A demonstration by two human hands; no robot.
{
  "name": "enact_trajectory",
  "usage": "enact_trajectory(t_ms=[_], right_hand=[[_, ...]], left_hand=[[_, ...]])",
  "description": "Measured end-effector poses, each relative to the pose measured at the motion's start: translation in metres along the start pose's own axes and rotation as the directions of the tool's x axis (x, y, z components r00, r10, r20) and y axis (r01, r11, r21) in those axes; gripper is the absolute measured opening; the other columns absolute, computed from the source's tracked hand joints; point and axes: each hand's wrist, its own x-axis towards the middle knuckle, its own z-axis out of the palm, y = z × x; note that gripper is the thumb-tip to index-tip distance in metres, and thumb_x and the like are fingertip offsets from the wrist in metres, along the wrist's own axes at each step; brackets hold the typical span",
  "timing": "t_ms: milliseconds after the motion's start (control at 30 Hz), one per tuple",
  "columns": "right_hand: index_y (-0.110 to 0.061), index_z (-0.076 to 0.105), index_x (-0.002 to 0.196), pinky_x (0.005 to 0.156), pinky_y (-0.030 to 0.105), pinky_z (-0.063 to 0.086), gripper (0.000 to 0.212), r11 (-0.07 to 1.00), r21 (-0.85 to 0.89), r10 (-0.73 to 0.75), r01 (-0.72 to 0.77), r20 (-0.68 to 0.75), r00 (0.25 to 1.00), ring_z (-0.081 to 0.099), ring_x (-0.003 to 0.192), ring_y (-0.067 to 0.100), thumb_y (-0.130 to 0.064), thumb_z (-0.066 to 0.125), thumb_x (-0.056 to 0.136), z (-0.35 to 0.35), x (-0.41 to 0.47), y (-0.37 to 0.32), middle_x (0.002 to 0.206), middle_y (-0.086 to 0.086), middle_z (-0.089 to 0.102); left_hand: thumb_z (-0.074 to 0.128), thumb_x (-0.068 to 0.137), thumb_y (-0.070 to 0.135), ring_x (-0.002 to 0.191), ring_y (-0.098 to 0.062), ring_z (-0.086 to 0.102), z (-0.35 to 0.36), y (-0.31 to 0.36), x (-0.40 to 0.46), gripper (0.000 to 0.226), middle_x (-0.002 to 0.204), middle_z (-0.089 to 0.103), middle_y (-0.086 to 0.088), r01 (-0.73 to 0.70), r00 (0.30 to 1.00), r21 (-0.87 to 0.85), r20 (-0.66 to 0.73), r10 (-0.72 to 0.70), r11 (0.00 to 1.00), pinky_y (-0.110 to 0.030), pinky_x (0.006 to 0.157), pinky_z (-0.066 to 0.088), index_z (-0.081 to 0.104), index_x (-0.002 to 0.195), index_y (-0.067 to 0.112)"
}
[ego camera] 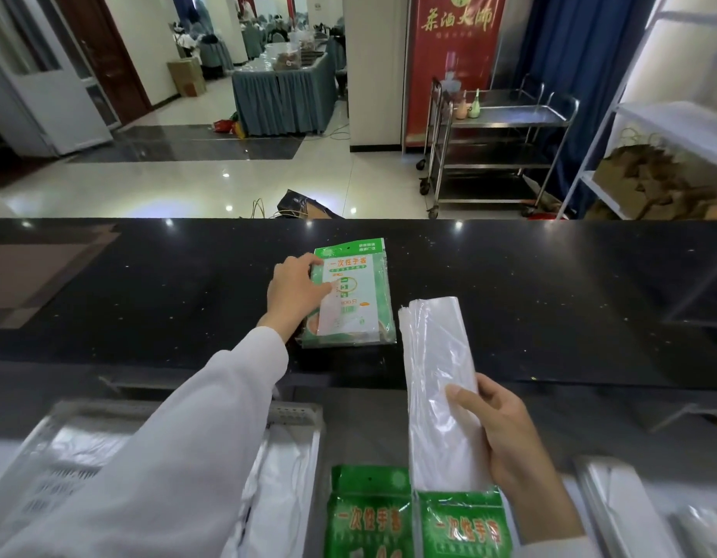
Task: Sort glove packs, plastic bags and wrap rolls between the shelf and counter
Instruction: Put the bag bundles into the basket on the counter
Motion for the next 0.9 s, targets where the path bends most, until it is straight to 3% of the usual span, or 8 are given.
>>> enact_trajectory(t_ms=[100, 200, 300, 433, 567, 667, 800, 900], right_hand=[[-0.007, 0.075, 0.110, 0.068, 0.040, 0.063, 0.045, 1.000, -0.018, -0.007, 0.007, 0.013, 1.000, 0.077, 0.084, 0.033, -0.023, 0.083, 0.069, 0.010, -0.010, 0.002, 0.106, 0.021, 0.078], [-0.010, 0.077, 0.108, 0.069, 0.040, 0.064, 0.040, 1.000, -0.018, -0.017, 0.017, 0.035, 0.999, 0.077, 0.084, 0.034, -0.024, 0.084, 0.071, 0.021, -0.020, 0.008, 0.105, 0.019, 0.079], [-0.013, 0.078, 0.104, 0.067, 0.038, 0.063, 0.034, 1.000, -0.017, -0.013, 0.014, 0.059, 0.998, 0.077, 0.083, 0.032, -0.023, 0.083, 0.072, 0.036, -0.029, 0.020, 0.104, 0.018, 0.079], [-0.010, 0.075, 0.111, 0.074, 0.043, 0.063, 0.031, 0.999, -0.046, 0.019, -0.015, 0.096, 0.995, 0.077, 0.087, 0.034, -0.017, 0.081, 0.081, 0.056, -0.039, 0.042, 0.106, 0.018, 0.079], [-0.008, 0.073, 0.111, 0.081, 0.049, 0.064, 0.029, 0.993, -0.107, 0.063, -0.050, 0.128, 0.990, 0.077, 0.090, 0.036, -0.015, 0.081, 0.083, 0.077, -0.050, 0.066, 0.104, 0.016, 0.079], [-0.011, 0.074, 0.110, 0.082, 0.047, 0.065, 0.023, 0.984, -0.162, 0.103, -0.077, 0.162, 0.981, 0.078, 0.093, 0.035, -0.013, 0.079, 0.087, 0.096, -0.058, 0.084, 0.103, 0.012, 0.080], [-0.008, 0.073, 0.108, 0.075, 0.037, 0.065, 0.020, 0.969, -0.220, 0.154, -0.112, 0.183, 0.971, 0.078, 0.090, 0.032, -0.007, 0.077, 0.089, 0.128, -0.063, 0.105, 0.099, 0.012, 0.081], [-0.008, 0.072, 0.110, 0.071, 0.032, 0.064, 0.020, 0.955, -0.269, 0.181, -0.124, 0.198, 0.963, 0.079, 0.090, 0.031, -0.004, 0.076, 0.090, 0.157, -0.063, 0.118, 0.099, 0.011, 0.081]], left_hand=[[0.073, 0.093, 0.027, 0.112, -0.020, 0.053, -0.016, 0.000, -0.037, 0.050, 0.116, 0.060, -0.001, -0.018, 0.989, -0.143, -0.149, -0.004, 0.990, -0.040, 0.095, 0.050, 0.055, 0.140, 0.030], [0.072, 0.094, 0.020, 0.081, 0.000, 0.061, -0.025, -0.006, -0.097, 0.026, 0.093, 0.066, 0.004, -0.062, 0.981, -0.490, -0.189, -0.037, 0.869, -0.017, 0.065, 0.053, 0.064, 0.117, 0.030], [0.072, 0.096, 0.023, 0.076, -0.004, 0.068, -0.018, -0.013, -0.159, 0.013, 0.095, 0.073, 0.001, 0.070, 0.996, -0.683, 0.005, -0.091, 0.727, -0.019, 0.061, 0.055, 0.069, 0.109, 0.026], [0.074, 0.086, 0.050, 0.094, -0.018, 0.077, -0.007, -0.020, -0.226, 0.052, 0.110, 0.078, -0.005, 0.390, 0.913, -0.792, 0.401, -0.081, 0.471, -0.031, 0.077, 0.061, 0.067, 0.127, 0.018], [0.072, 0.095, 0.042, 0.111, -0.029, 0.074, -0.012, -0.038, -0.266, 0.046, 0.124, 0.075, -0.009, 0.543, 0.836, -0.817, 0.548, -0.029, 0.193, -0.037, 0.089, 0.061, 0.064, 0.132, 0.017], [0.078, 0.092, 0.030, 0.111, -0.033, 0.073, -0.017, -0.063, -0.281, 0.044, 0.121, 0.076, -0.014, 0.536, 0.844, -0.824, 0.531, -0.079, 0.182, -0.040, 0.091, 0.062, 0.066, 0.130, 0.012], [0.081, 0.088, 0.019, 0.104, -0.030, 0.076, -0.022, -0.101, -0.291, 0.039, 0.112, 0.079, -0.012, 0.523, 0.852, -0.817, 0.489, -0.188, 0.243, -0.034, 0.080, 0.062, 0.068, 0.124, 0.012], [0.079, 0.089, 0.014, 0.104, -0.029, 0.076, -0.028, -0.134, -0.291, 0.037, 0.112, 0.079, -0.012, 0.539, 0.840, -0.812, 0.496, -0.221, 0.224, -0.032, 0.079, 0.062, 0.068, 0.124, 0.009]])
